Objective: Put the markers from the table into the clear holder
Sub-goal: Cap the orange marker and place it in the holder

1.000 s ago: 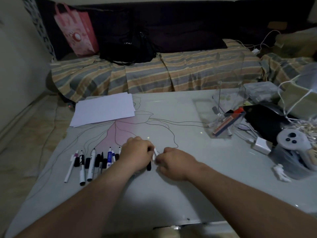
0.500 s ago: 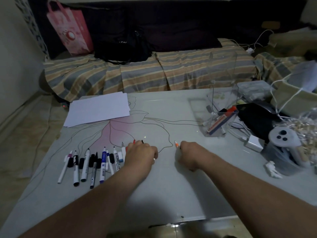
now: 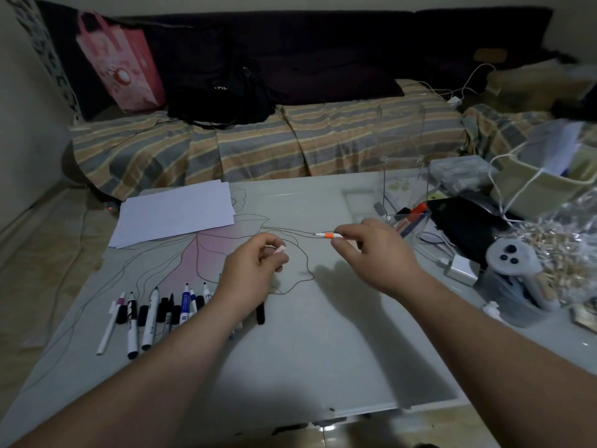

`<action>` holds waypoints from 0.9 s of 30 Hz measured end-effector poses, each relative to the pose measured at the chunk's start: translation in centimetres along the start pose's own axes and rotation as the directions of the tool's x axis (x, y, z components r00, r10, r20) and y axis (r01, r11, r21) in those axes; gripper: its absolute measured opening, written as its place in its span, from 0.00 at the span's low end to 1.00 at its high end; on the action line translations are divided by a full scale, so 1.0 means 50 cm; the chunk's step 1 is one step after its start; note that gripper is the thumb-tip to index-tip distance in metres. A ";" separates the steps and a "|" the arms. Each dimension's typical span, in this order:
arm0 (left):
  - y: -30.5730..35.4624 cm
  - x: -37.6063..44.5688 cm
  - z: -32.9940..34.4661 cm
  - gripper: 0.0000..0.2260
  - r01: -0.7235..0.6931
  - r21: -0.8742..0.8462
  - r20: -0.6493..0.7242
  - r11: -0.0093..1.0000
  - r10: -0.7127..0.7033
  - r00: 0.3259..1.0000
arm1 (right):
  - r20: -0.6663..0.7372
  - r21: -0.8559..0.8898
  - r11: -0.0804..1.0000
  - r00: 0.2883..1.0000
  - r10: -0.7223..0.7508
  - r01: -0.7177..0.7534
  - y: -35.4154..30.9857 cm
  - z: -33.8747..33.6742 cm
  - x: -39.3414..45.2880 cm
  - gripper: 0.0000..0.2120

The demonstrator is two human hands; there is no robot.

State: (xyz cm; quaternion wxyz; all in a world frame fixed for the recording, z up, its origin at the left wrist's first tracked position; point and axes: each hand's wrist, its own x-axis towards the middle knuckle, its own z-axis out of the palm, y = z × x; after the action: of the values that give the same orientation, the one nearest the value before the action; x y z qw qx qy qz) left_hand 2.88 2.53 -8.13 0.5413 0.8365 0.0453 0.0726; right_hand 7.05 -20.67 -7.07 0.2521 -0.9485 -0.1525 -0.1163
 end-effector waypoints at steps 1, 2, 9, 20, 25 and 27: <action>0.002 0.000 -0.001 0.03 -0.002 -0.030 -0.019 1.000 0.002 1.000 | -0.060 -0.044 0.998 0.997 -0.051 0.048 -0.008 -0.008 0.001 0.14; 0.004 0.000 -0.003 0.03 -0.005 -0.056 -0.029 0.998 0.003 1.000 | -0.114 -0.087 0.992 0.988 -0.102 0.092 -0.016 -0.014 0.001 0.15; 0.013 -0.002 -0.008 0.03 -0.036 -0.121 -0.058 0.992 0.029 0.998 | -0.260 -0.292 0.925 0.911 -0.321 0.243 -0.065 -0.015 0.002 0.17; 0.040 -0.018 -0.018 0.09 -0.196 0.064 -0.059 0.979 0.200 0.978 | -0.216 -0.323 0.914 0.921 -0.325 0.246 -0.080 0.002 0.000 0.18; 0.048 -0.018 -0.006 0.05 -0.286 0.164 -0.099 0.944 0.304 0.947 | -0.233 -0.317 0.903 0.899 -0.370 0.289 -0.095 0.025 -0.002 0.20; 0.048 -0.015 -0.004 0.04 -0.307 0.212 -0.113 0.928 0.336 0.935 | -0.220 -0.288 0.918 0.915 -0.339 0.272 -0.098 0.030 -0.004 0.21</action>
State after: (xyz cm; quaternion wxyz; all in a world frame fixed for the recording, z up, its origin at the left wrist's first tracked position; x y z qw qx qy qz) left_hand 2.12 1.60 -5.93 0.4343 0.8729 -0.0461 0.2173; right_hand 5.38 -15.86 -6.23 0.1267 -0.9125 -0.2489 -0.2988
